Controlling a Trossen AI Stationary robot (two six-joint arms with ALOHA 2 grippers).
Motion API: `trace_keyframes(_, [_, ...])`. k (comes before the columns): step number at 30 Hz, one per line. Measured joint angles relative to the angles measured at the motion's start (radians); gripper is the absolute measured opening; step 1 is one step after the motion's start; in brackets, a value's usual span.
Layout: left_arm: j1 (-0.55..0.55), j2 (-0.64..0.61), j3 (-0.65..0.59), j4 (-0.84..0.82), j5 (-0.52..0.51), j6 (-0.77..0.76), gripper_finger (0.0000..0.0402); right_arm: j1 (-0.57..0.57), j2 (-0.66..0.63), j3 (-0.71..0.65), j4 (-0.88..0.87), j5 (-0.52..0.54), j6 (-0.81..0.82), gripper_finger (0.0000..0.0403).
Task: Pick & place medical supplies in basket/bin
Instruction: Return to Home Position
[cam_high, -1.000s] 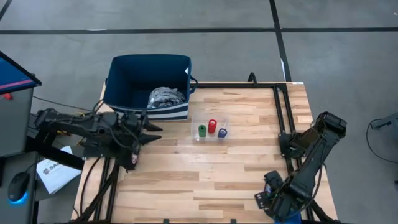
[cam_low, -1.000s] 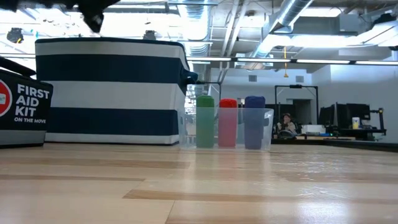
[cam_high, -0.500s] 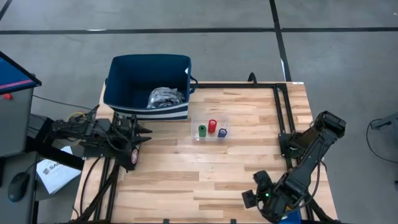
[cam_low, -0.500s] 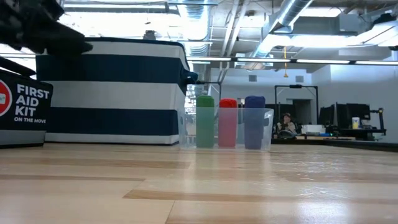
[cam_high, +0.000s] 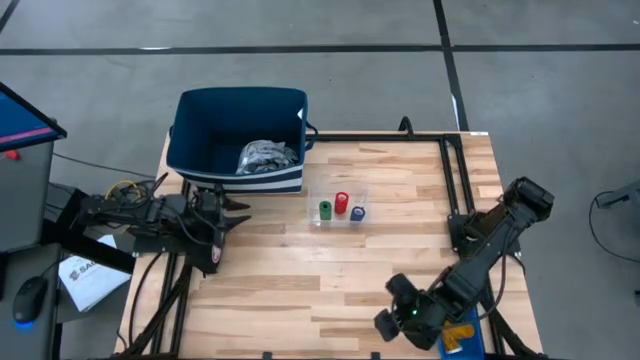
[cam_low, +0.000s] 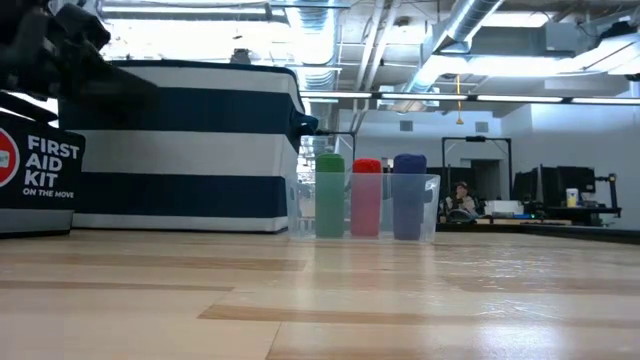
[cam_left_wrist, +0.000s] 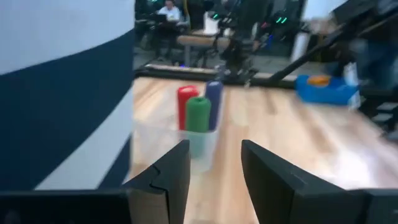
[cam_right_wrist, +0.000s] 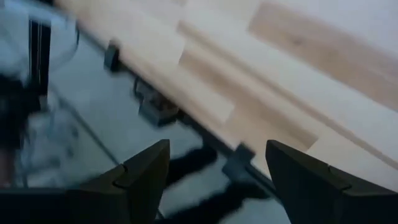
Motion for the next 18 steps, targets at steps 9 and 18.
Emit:
trace_keyframes(9, [-0.001, 0.104, -0.001, 0.026, -0.015, 0.015, 0.0135, -0.238, 0.017, 0.017, 0.071, -0.172, -0.675, 0.0262])
trace_keyframes(18, [-0.001, 0.184, -0.001, 0.029, -0.015, 0.015, 0.0135, -0.537, 0.075, 0.017, 0.587, -0.097, -1.322, 0.0262])
